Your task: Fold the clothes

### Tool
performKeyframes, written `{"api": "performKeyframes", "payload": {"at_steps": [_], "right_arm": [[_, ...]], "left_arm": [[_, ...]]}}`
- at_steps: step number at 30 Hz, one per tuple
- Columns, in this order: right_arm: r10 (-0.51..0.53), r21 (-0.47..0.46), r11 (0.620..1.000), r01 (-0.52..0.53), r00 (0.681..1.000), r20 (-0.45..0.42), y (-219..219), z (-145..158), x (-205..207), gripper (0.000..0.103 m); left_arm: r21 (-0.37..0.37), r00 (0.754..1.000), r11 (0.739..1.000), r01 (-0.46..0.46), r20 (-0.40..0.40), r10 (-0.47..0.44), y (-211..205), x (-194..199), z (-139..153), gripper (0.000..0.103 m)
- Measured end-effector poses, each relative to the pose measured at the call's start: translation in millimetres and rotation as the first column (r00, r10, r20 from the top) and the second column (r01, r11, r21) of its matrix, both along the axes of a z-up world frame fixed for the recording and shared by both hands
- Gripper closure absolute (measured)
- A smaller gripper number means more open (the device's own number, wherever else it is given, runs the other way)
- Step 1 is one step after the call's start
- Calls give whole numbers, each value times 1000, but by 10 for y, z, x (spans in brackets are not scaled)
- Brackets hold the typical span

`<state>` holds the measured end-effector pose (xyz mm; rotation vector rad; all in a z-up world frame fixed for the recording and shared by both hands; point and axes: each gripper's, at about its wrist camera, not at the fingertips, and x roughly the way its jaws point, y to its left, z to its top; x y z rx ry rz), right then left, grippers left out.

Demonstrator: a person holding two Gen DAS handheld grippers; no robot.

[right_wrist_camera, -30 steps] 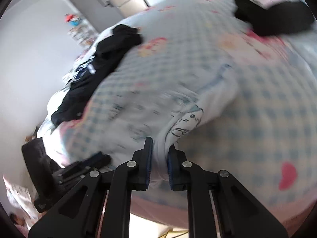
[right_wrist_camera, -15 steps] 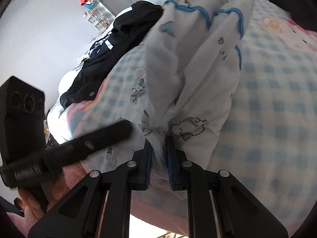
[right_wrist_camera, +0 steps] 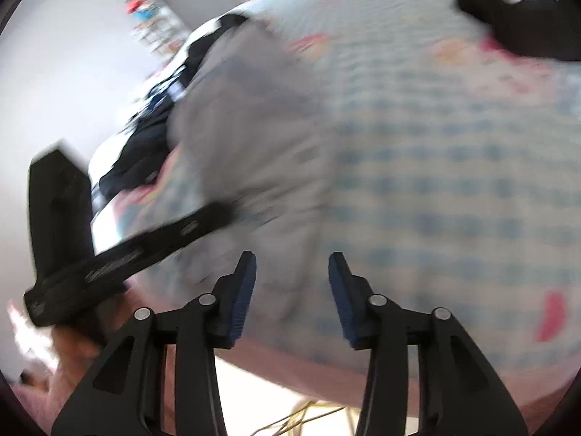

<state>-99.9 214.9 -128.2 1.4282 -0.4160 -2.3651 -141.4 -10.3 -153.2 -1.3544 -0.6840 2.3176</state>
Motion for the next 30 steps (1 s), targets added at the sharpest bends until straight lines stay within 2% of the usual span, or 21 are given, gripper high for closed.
{"api": "performKeyframes", "payload": {"at_steps": [2,4,8,10,12,13,14,17,20,24,28,30], "right_arm": [[7,-8,1000,-7,1000,-6,-5,-8,-32,59],[49,-3,999,-49,998,25,-121,-113,-82,59],[70,38,997,-72,996,56,-298,-294,-84,59],[67,45,997,-70,996,53,-334,-320,-64,59],[78,59,995,-80,996,45,-364,-300,-57,59],[83,60,995,-86,996,41,-376,-279,-57,59],[88,58,994,-90,995,37,-385,-253,-58,59],[99,47,994,-100,995,28,-394,-181,-64,59],[58,28,998,-58,998,13,-243,-48,-93,59],[23,6,1000,-23,1000,-14,-158,79,-130,59],[69,25,997,-70,998,3,-359,0,-159,57],[85,40,995,-86,996,33,-454,-109,-165,58]], "left_arm": [[35,1000,999,11,22,-11,-42,15,-76,94],[64,998,997,38,38,-40,-45,17,-121,91],[79,992,990,118,28,-120,41,96,-89,70],[92,989,985,144,32,-147,85,103,-92,67],[60,992,991,122,28,-124,101,89,-86,70],[33,994,994,106,26,-107,110,79,-82,91],[11,995,996,94,28,-94,110,70,-87,94],[29,998,998,53,32,-54,-1,82,-47,95],[9,1000,1000,16,-3,-16,-156,150,86,95],[43,1000,999,1,5,-1,-357,167,124,95],[4,999,1000,-7,49,7,-511,177,-17,95],[12,998,1000,-14,57,13,-519,158,-53,95]]}}
